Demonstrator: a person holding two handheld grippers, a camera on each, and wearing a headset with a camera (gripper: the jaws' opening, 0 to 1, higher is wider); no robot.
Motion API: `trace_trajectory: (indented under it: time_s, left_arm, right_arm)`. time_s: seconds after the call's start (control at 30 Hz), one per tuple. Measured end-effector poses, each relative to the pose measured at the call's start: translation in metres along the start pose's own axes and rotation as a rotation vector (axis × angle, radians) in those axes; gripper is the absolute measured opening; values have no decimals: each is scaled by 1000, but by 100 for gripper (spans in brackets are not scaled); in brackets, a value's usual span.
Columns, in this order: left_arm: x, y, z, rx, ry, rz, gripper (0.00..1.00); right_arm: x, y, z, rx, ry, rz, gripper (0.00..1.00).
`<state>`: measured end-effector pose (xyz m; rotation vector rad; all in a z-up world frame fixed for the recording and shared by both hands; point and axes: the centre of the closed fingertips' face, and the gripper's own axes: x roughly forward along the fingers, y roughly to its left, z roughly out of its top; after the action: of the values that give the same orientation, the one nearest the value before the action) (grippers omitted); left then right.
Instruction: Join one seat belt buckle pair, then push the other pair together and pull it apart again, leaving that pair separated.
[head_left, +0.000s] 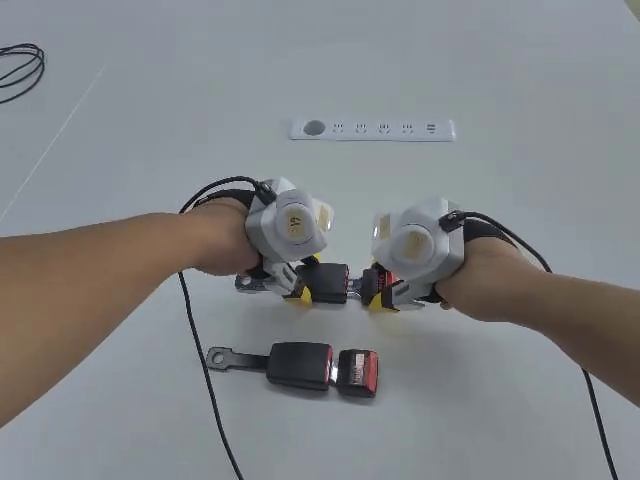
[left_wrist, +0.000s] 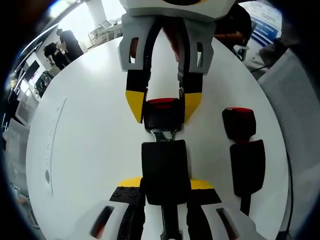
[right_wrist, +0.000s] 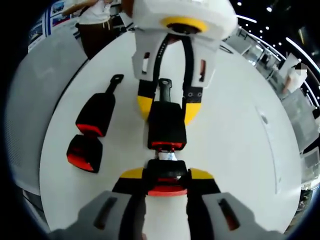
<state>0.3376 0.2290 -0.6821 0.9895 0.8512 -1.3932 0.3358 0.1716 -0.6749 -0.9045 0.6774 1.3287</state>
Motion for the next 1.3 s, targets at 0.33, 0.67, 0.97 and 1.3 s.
trace_trajectory:
  time_s: [0.33,0.67,0.97,1.3]
  left_arm:
    - [0,1,0,-16,-11,9,31]
    - [0,1,0,-18,-3,14,32]
    - [0,1,0,-21,7,10,32]
    - [-1,1,-1,-32,4,12,32]
  right_arm:
    - [4,0,9,14,-20,-3,29]
    - [4,0,8,6,-14,-5,29]
    - [2,0,6,5,-6,-6,29]
    - [-1,-2,-2,10,-7,-1,30]
